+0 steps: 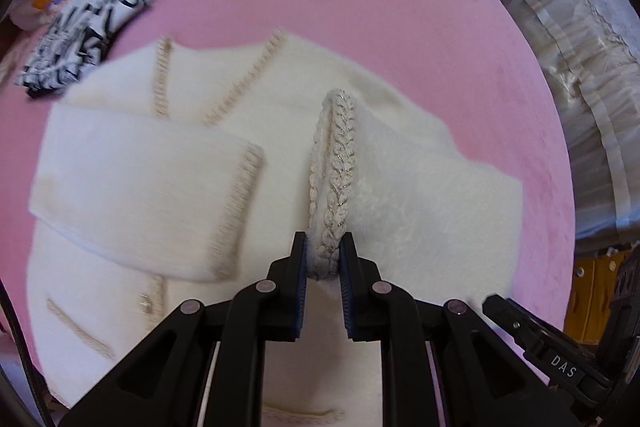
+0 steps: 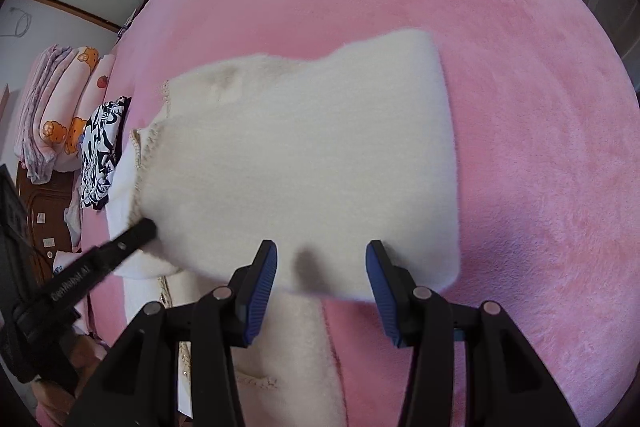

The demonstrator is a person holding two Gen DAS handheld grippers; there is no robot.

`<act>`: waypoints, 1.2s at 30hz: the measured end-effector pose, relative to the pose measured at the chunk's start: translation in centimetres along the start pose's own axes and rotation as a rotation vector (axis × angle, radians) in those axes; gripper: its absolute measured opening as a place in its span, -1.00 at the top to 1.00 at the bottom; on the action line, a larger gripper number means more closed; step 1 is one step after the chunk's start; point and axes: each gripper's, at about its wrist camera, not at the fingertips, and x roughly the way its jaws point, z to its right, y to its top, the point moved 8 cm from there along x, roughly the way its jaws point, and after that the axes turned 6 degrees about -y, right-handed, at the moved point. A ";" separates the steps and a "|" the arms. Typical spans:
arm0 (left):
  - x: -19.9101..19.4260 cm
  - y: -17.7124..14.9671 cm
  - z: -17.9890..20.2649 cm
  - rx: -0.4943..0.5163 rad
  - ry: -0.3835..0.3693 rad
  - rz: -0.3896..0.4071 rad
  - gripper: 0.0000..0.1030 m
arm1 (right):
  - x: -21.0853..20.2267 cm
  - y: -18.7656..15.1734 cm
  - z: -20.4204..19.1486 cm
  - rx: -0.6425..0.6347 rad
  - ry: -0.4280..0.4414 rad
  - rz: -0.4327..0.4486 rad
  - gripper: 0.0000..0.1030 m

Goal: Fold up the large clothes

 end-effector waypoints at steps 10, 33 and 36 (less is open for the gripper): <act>-9.2 2.5 -10.7 0.008 0.126 0.153 0.77 | -0.4 -1.3 -4.8 -0.057 -0.013 0.046 0.10; -0.8 -0.1 -24.4 0.090 0.164 -0.026 0.74 | 3.6 -5.8 -14.0 -0.060 -0.079 0.082 0.10; 0.8 -0.9 -25.5 0.101 0.165 -0.079 0.61 | 4.0 -6.1 -14.4 -0.063 -0.091 0.078 0.10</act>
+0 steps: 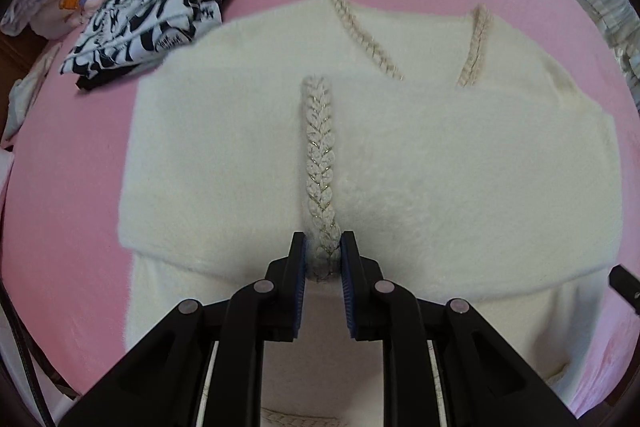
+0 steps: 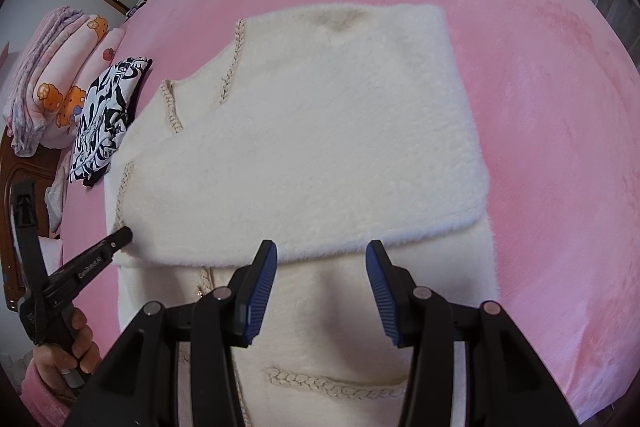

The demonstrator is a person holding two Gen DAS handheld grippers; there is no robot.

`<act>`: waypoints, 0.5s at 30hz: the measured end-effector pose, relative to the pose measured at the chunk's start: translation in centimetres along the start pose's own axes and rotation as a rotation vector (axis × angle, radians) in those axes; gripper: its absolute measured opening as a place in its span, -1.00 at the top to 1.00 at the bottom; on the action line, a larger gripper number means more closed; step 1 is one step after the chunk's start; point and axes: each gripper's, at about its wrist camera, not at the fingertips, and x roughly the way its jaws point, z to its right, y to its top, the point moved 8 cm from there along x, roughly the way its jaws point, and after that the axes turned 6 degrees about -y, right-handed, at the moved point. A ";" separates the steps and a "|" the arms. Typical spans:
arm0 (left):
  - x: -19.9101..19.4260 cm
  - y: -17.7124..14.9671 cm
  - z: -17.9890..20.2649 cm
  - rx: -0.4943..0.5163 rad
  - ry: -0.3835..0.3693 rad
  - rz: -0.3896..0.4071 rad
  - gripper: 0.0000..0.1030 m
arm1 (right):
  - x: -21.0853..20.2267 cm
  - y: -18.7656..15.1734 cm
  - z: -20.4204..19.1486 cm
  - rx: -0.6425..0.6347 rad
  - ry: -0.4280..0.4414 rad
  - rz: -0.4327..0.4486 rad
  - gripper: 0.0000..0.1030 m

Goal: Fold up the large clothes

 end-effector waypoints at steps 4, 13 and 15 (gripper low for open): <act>1.4 -0.1 -0.7 0.037 0.032 -0.028 0.32 | 0.3 -0.4 -0.5 -0.002 -0.018 -0.003 0.09; -0.9 -0.4 -2.1 0.052 -0.034 -0.016 -0.28 | -0.3 -1.6 -1.9 -0.016 -0.058 -0.001 0.09; -2.1 -1.2 -2.5 0.058 -0.060 -0.019 -0.41 | -1.1 -2.1 -2.1 -0.016 -0.066 0.009 0.09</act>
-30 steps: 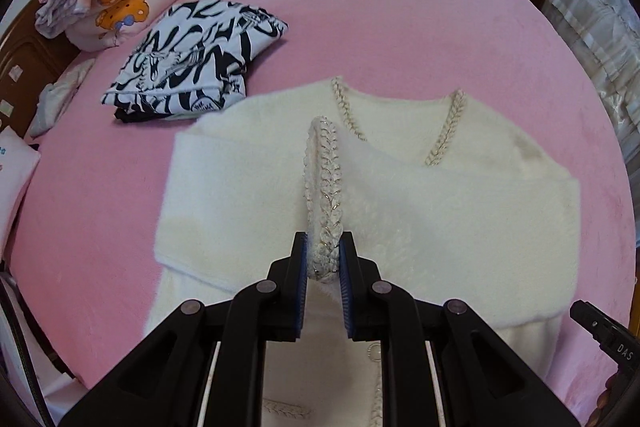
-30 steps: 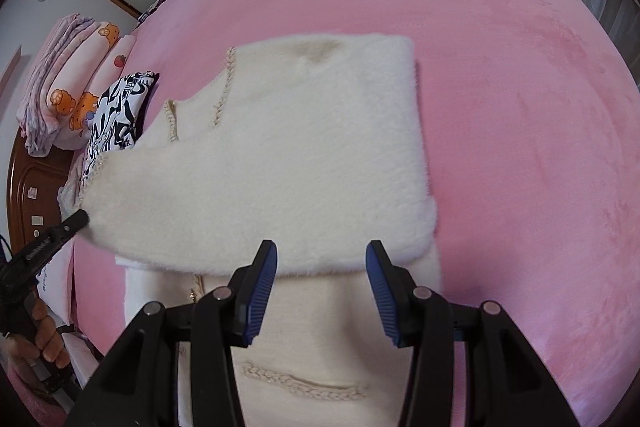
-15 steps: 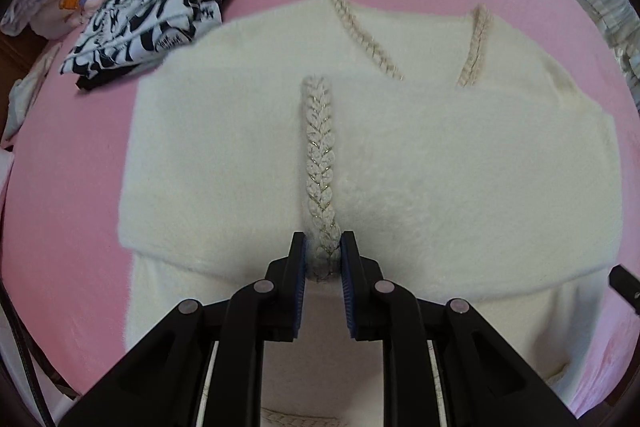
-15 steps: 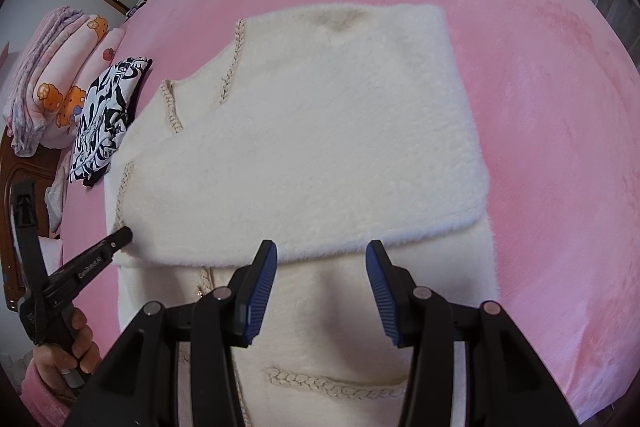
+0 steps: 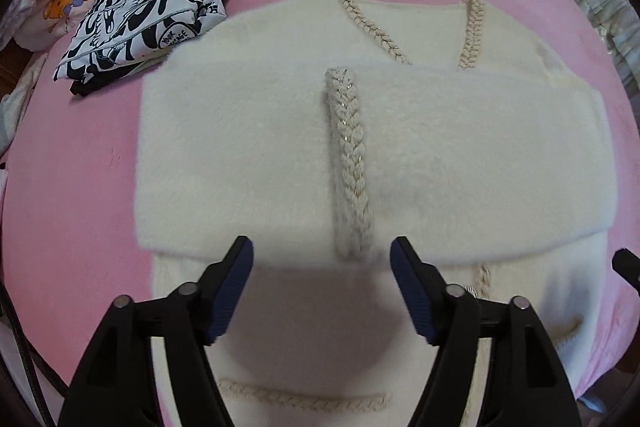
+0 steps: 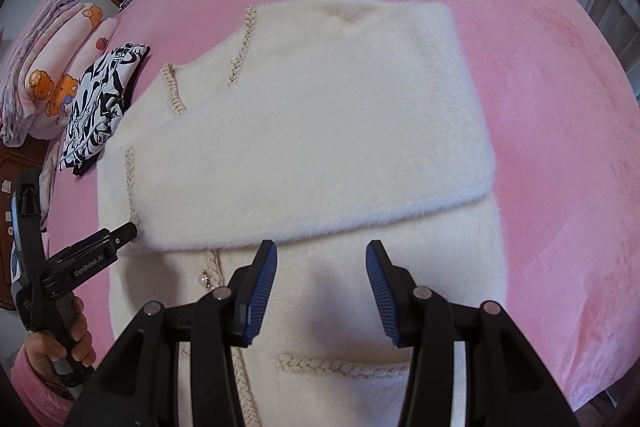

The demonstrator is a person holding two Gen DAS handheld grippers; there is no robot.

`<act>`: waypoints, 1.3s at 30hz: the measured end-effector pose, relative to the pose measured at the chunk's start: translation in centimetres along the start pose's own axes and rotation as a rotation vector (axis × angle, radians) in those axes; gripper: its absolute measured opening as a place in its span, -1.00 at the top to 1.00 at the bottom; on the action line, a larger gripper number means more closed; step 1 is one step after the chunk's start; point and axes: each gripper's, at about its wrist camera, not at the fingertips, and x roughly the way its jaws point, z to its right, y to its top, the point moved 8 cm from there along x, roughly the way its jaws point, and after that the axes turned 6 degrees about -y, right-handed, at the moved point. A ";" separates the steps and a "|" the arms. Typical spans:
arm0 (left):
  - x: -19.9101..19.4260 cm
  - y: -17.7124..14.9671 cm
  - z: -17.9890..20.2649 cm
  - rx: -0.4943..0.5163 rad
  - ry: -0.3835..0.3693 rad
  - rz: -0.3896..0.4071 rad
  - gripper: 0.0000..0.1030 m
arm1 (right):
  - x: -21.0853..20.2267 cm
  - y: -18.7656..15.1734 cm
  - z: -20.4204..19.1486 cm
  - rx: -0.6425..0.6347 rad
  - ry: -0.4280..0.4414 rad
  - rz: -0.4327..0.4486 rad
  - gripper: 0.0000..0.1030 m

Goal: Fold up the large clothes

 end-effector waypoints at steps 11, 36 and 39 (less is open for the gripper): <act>-10.1 -5.5 -1.9 -0.068 -0.071 0.026 -0.76 | -7.8 -3.0 -0.9 0.014 0.009 0.104 -0.45; -25.0 -23.2 -1.5 -0.076 0.029 0.194 -0.76 | -22.2 -16.3 4.4 0.044 0.038 0.270 -0.56; -24.6 -25.6 -2.2 -0.088 0.047 0.174 -0.76 | -22.1 -18.1 5.8 0.071 0.039 0.258 -0.56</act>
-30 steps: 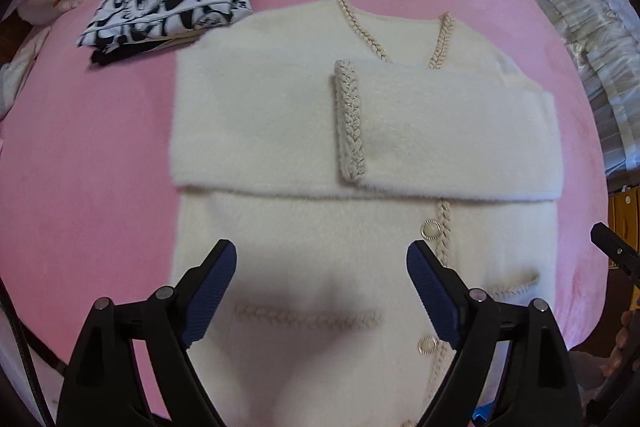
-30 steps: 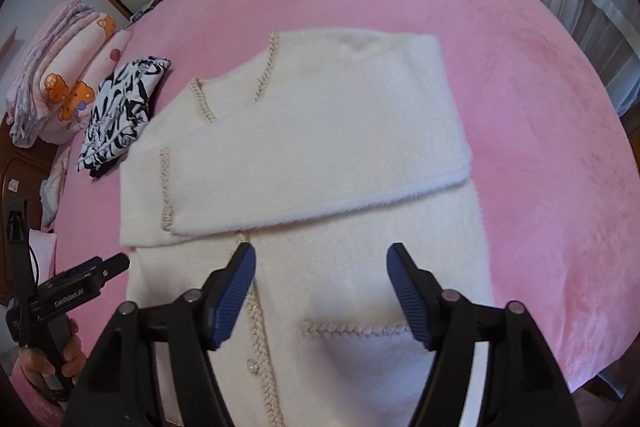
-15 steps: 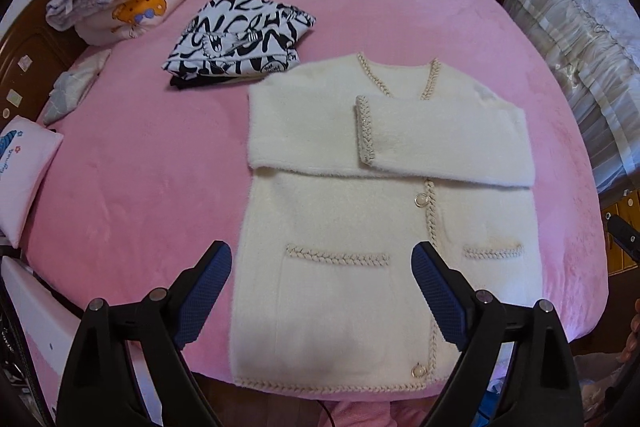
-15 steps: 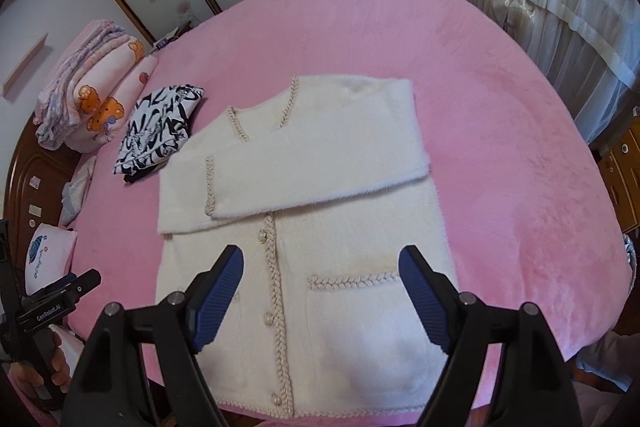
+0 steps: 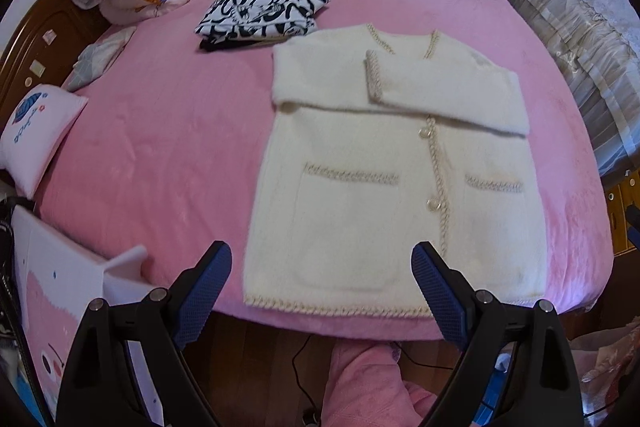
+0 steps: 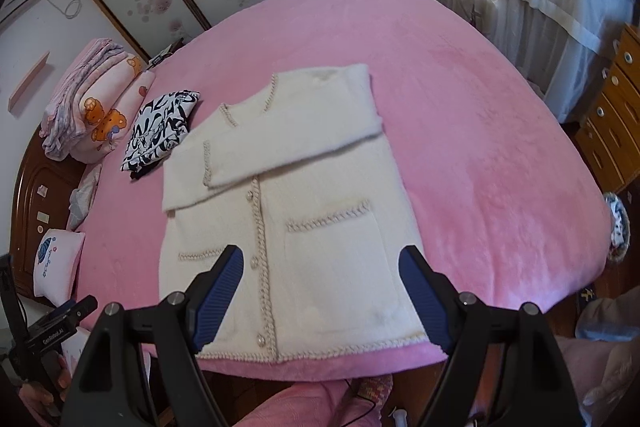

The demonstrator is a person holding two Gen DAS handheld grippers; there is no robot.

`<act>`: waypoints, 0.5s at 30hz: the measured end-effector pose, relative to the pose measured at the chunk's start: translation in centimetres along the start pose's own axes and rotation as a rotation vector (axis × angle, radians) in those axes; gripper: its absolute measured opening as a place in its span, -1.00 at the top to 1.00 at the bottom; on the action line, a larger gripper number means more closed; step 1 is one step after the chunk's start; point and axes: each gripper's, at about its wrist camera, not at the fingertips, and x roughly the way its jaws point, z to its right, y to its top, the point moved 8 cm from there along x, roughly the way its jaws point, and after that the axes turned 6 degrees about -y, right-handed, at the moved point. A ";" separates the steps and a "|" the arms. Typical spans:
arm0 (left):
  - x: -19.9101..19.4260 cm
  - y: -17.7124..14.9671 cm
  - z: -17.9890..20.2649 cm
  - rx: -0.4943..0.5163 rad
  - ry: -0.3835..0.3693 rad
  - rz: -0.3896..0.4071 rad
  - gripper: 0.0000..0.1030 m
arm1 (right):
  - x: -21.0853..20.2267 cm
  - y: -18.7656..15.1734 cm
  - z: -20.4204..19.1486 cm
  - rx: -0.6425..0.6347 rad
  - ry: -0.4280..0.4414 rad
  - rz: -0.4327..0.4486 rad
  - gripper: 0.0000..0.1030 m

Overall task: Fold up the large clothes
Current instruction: 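Move both tools to the braided hem and grasp it with both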

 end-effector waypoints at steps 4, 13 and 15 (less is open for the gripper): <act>0.9 -2.8 -1.4 -0.024 0.024 -0.046 -0.76 | 0.5 -2.4 2.2 0.049 -0.013 -0.032 -0.56; 5.4 -7.5 -5.7 -0.185 0.034 -0.177 -0.76 | 3.7 -7.6 6.5 0.189 -0.041 -0.153 -0.56; 6.6 -8.1 -6.6 -0.212 0.038 -0.195 -0.76 | 4.4 -8.4 7.1 0.214 -0.045 -0.175 -0.56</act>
